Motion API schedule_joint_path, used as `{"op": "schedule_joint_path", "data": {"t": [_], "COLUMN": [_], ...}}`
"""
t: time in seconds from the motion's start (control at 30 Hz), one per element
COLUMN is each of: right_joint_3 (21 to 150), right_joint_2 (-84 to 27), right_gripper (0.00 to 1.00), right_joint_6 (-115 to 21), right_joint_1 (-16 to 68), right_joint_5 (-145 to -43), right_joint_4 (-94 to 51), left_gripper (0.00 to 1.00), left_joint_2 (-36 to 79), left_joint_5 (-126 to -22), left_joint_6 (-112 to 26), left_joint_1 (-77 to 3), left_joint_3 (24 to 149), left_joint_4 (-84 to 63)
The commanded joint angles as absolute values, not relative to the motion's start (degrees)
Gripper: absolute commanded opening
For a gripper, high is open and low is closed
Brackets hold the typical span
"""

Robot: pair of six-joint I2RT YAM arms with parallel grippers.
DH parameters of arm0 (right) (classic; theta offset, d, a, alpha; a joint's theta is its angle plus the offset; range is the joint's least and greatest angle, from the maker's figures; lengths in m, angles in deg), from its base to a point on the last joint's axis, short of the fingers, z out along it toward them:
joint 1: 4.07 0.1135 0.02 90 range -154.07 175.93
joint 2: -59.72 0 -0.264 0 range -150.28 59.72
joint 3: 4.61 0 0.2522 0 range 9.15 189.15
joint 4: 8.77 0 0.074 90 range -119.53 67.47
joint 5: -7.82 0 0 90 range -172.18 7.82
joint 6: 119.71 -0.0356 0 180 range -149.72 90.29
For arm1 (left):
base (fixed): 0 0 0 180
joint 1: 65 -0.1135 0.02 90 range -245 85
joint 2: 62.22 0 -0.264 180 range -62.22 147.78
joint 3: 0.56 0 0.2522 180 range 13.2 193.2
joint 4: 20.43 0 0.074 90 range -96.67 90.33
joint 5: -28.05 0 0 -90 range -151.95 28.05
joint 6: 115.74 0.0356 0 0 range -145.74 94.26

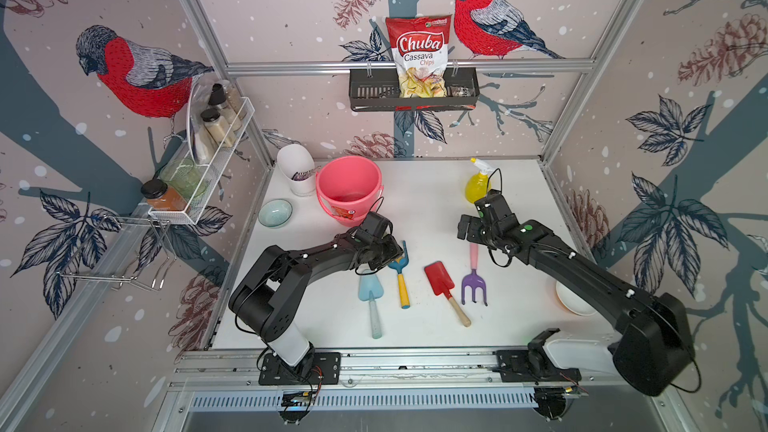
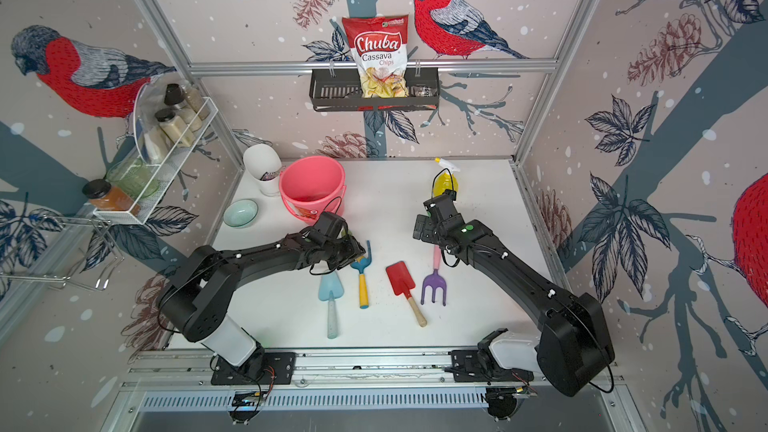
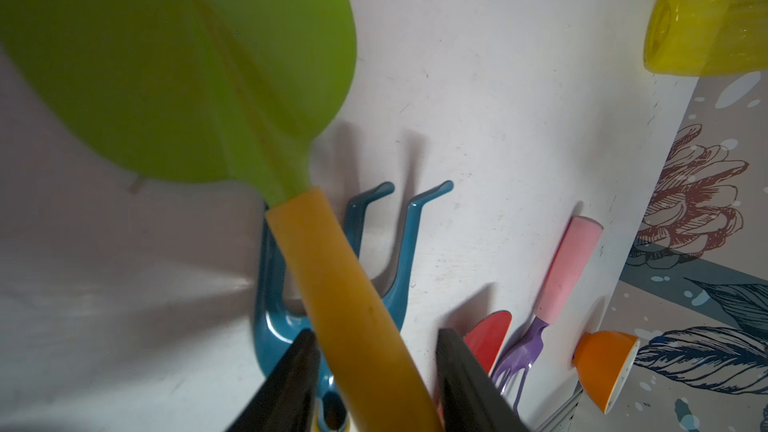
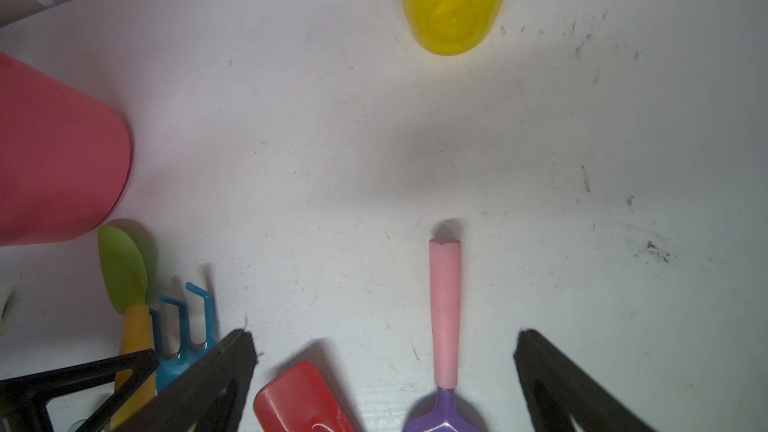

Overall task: Organize the gardening tools
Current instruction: Pick up the gardening tool from the center of the board.

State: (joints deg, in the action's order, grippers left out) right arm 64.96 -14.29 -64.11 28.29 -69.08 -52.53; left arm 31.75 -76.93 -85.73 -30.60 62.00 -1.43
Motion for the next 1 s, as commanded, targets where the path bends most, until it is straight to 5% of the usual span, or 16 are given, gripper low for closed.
{"op": "schedule_joint_path", "data": {"t": [0.0,0.23,0.8,0.97], "right_joint_3": [64.62,64.34,63.2,63.21], "right_joint_2": [-14.19,-14.28,-14.76,-14.37], "right_gripper": [1.0,1.0,1.0,1.0], "right_joint_6": [-63.54,-63.73,-65.0,-65.39], "right_joint_1": [28.1,27.84,27.92,28.08], "right_joint_5": [-69.48,-69.61,-70.58,-70.75], "right_joint_4": [-51.71,-51.45,-49.97,-50.04], "left_gripper": [0.38,0.0,0.0,0.0], "left_joint_2": [31.84,29.48,21.8,17.75], "left_joint_5": [-77.16,-72.43,-58.55,-45.87], "left_joint_6": [-85.59,-84.99,-65.33,-56.7], "left_joint_1": [-30.54,-30.54,-22.21,-19.82], "left_joint_3": [62.41,64.24,73.08,77.45], "left_joint_4": [-2.14,3.06,9.65,8.5]}}
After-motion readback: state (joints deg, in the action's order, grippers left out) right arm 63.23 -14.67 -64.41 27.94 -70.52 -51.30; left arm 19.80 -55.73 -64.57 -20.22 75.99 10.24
